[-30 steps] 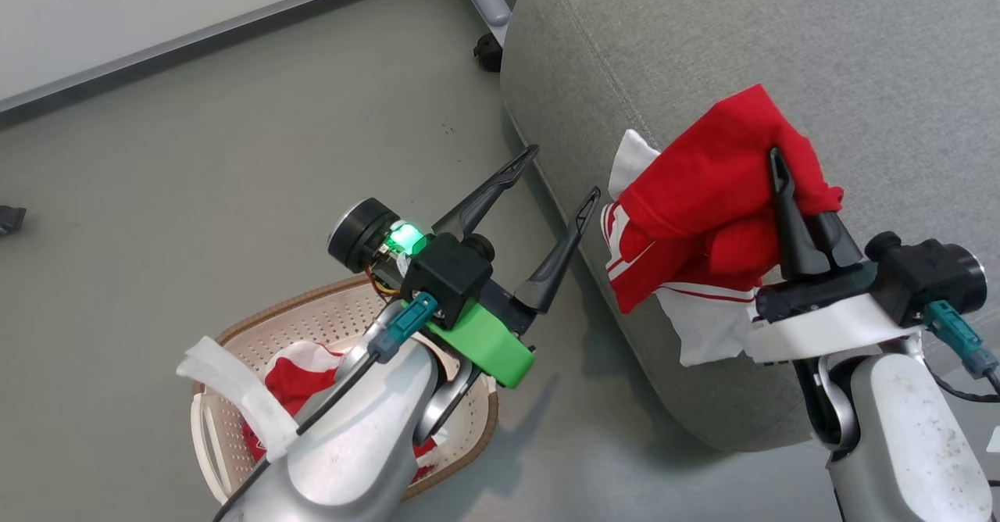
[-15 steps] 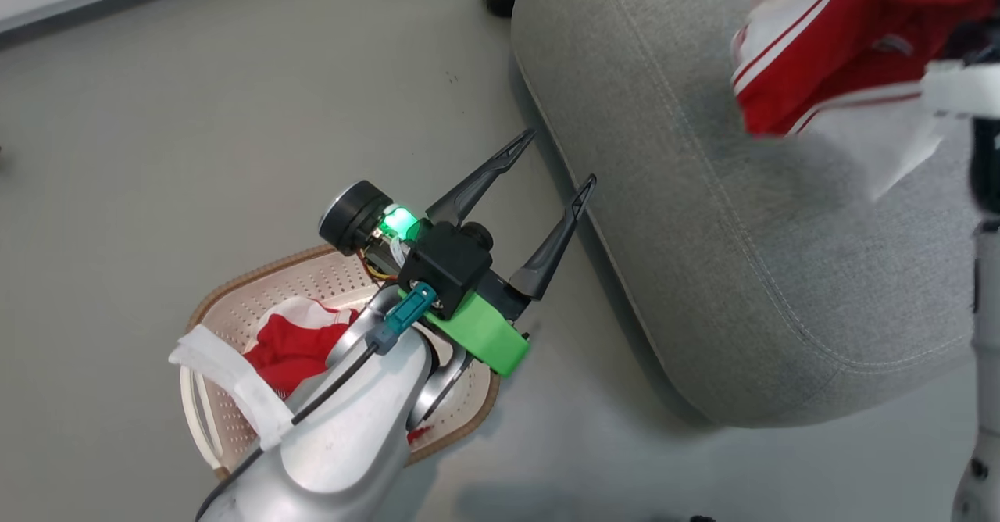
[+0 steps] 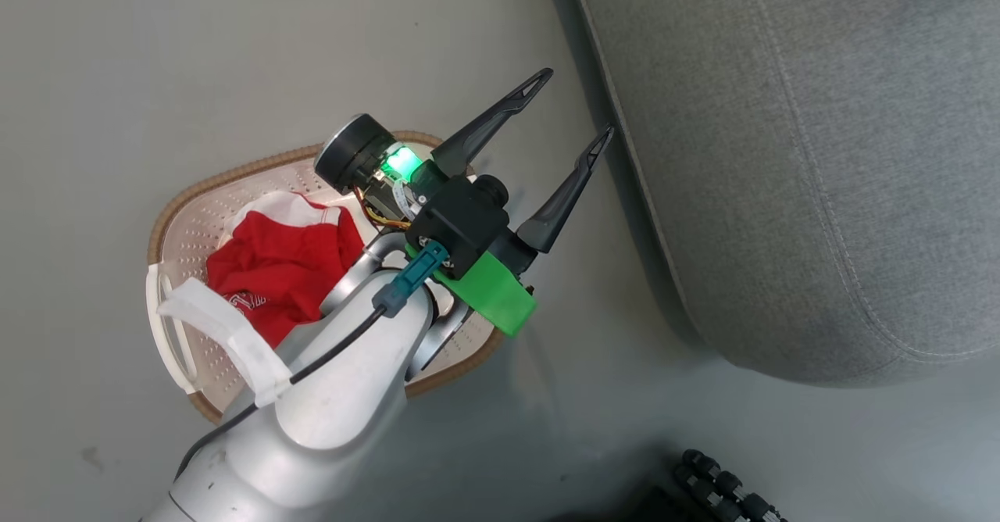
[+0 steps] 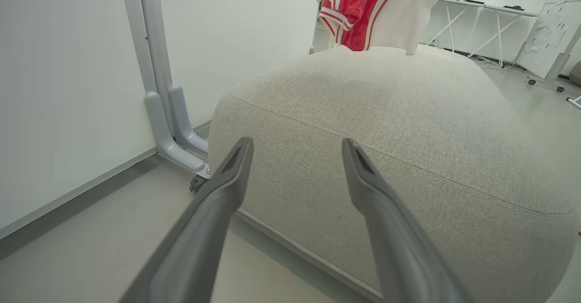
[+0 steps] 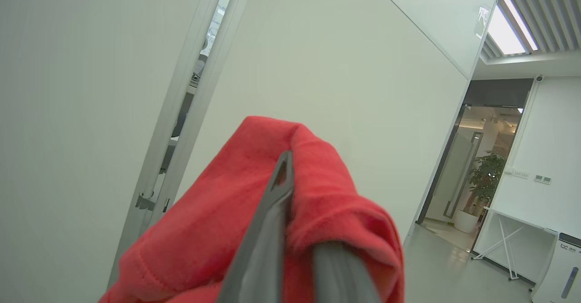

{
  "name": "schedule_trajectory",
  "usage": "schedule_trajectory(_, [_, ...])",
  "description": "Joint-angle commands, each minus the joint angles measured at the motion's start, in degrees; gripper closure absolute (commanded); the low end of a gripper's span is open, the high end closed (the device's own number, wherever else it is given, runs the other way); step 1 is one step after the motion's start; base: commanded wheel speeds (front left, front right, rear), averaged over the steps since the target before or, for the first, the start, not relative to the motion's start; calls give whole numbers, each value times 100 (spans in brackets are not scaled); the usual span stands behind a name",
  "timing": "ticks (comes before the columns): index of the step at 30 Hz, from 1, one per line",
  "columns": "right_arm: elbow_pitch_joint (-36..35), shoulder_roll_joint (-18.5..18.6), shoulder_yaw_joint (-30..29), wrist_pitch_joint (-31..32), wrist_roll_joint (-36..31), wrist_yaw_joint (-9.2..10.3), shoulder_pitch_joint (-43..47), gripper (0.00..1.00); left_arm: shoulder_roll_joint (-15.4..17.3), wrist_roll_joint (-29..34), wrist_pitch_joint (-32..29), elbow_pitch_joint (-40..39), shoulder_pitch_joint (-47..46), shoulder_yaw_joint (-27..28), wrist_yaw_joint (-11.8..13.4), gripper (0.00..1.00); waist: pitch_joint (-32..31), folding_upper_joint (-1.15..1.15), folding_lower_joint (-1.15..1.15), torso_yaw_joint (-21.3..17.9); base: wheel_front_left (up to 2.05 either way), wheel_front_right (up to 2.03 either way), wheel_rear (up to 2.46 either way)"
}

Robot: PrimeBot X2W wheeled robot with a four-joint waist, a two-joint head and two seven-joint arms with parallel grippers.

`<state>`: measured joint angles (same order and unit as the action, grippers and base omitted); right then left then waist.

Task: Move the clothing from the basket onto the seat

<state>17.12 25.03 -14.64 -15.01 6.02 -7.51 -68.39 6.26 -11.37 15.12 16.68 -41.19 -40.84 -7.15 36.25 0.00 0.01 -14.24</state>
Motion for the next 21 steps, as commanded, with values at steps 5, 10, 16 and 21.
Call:
schedule_trajectory(5, [699,42,105,-22,14,5,-26,100,118,12,2,22,-197,9,-25,0,594,0,-1,174,0,0,0])
schedule_trajectory(10, [1054,-231,1,-21,-4,5,442,100,144,-6,3,16,-218,3,-25,0,637,0,-1,206,0,0,0])
schedule_trajectory(16, [1336,-544,-89,-21,-47,5,1149,100,158,-28,4,-14,-225,55,16,0,592,0,-1,227,0,0,0])
schedule_trajectory(21, [1572,-739,-85,-20,-87,5,1556,100,161,-43,4,-38,-201,68,17,0,573,0,-1,253,0,0,0])
